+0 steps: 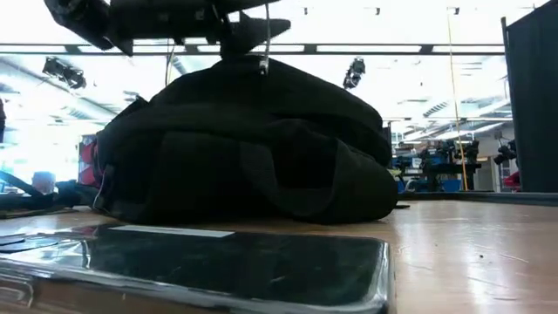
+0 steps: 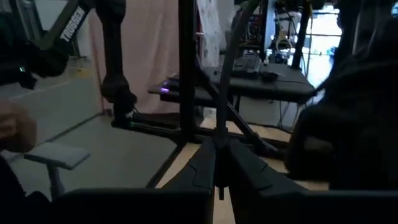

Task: Unpack backpack
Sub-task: Put the USB cable into the backpack

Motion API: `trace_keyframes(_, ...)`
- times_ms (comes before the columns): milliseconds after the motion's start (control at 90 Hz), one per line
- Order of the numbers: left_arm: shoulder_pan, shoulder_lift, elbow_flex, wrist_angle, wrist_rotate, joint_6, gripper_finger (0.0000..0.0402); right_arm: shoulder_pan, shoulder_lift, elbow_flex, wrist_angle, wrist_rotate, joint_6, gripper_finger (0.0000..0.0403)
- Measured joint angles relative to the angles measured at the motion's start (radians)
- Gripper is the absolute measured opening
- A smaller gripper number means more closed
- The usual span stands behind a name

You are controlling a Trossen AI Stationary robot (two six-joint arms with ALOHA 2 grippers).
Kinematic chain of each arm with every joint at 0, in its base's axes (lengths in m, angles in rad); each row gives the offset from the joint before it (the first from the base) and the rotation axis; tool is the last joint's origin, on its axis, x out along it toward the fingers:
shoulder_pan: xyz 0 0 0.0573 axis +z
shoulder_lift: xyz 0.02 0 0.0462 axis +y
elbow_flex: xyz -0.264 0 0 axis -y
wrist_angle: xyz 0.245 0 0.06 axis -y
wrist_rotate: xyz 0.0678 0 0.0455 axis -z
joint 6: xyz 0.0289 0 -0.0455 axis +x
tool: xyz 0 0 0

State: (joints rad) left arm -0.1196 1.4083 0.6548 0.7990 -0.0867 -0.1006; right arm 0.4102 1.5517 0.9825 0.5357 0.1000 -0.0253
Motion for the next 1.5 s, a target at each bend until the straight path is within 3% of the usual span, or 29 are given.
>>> trace_keyframes(156, 0.0, -0.078, 0.0, -0.181, -0.001, 0.003, 0.0235, 0.014, 0.0, 0.0, 0.004, 0.012, -0.015, 0.0)
trace_keyframes(389, 0.0, -0.076, 0.0, -0.209, -0.006, 0.0, 0.0235, 0.021, 0.0, 0.0, 0.033, 0.013, -0.04, 0.0)
trace_keyframes(589, -0.001, -0.072, 0.0, -0.352, -0.03, 0.008, 0.0235, 0.02, -0.001, -0.001, 0.052, 0.012, -0.05, 0.0)
trace_keyframes(1267, -0.023, -0.061, 0.0, -0.26, -0.039, -0.064, 0.0231, 0.011, -0.001, -0.001, 0.073, 0.01, -0.085, 0.0)
trace_keyframes(1378, -0.023, -0.042, 0.0, -0.254, -0.051, -0.077, 0.0179, 0.011, -0.001, -0.001, 0.074, 0.01, -0.09, 0.0)
trace_keyframes(1500, -0.002, -0.019, 0.0, -0.209, -0.027, -0.088, 0.0052, 0.011, -0.001, -0.001, 0.081, 0.009, -0.091, 0.0)
